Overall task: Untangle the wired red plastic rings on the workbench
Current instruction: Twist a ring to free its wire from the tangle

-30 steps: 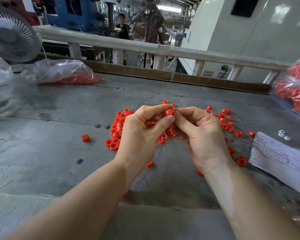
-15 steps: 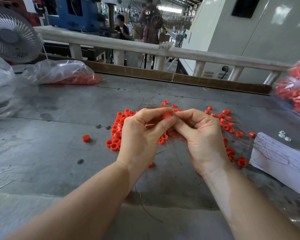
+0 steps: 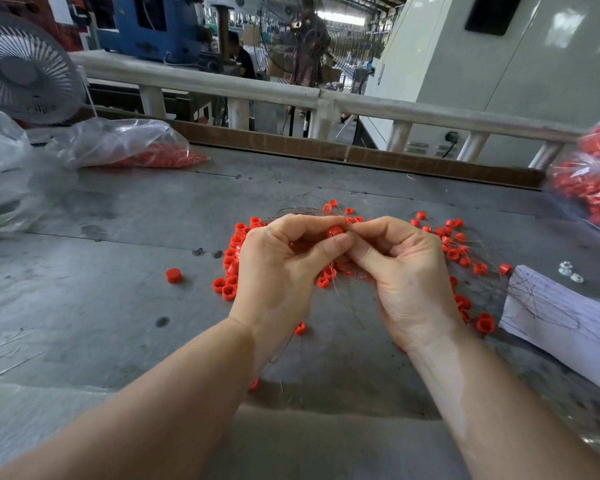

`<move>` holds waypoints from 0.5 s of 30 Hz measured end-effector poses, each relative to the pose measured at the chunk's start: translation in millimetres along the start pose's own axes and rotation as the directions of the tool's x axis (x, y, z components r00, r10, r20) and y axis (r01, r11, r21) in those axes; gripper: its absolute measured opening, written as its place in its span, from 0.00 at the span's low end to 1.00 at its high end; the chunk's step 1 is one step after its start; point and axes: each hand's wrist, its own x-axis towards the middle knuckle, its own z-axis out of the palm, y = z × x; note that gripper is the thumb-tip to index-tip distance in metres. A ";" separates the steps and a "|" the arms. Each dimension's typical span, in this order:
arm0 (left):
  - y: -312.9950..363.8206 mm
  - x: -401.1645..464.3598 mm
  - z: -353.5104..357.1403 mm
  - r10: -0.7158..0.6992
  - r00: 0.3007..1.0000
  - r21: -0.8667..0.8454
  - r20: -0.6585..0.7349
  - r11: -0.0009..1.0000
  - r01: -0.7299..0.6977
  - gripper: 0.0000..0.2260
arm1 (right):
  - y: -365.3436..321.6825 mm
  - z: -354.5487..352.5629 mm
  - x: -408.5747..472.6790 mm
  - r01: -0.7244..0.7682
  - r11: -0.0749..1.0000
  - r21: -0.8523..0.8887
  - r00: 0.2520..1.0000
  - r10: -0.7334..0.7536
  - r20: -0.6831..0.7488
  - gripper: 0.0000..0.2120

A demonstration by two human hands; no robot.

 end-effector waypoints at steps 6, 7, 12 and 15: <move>-3.1 0.6 1.6 -0.019 1.000 -0.038 0.015 0.999 0.019 0.08 | -0.4 0.6 -0.1 0.025 0.999 -0.021 0.999 -0.026 -0.028 0.01; -3.6 0.8 2.4 -0.028 0.999 -0.042 0.032 0.999 0.030 0.08 | -1.3 -0.3 0.3 0.032 0.999 -0.024 0.999 -0.033 -0.040 0.01; -9.2 3.8 0.7 -0.104 0.988 -0.159 0.119 0.980 0.122 0.09 | -3.7 -5.3 3.1 0.115 0.985 -0.131 0.991 -0.122 -0.046 0.07; -11.1 5.7 -1.2 -0.182 0.975 -0.242 0.130 0.947 0.209 0.11 | -1.6 -4.7 2.6 0.142 0.958 -0.250 0.989 -0.148 -0.005 0.08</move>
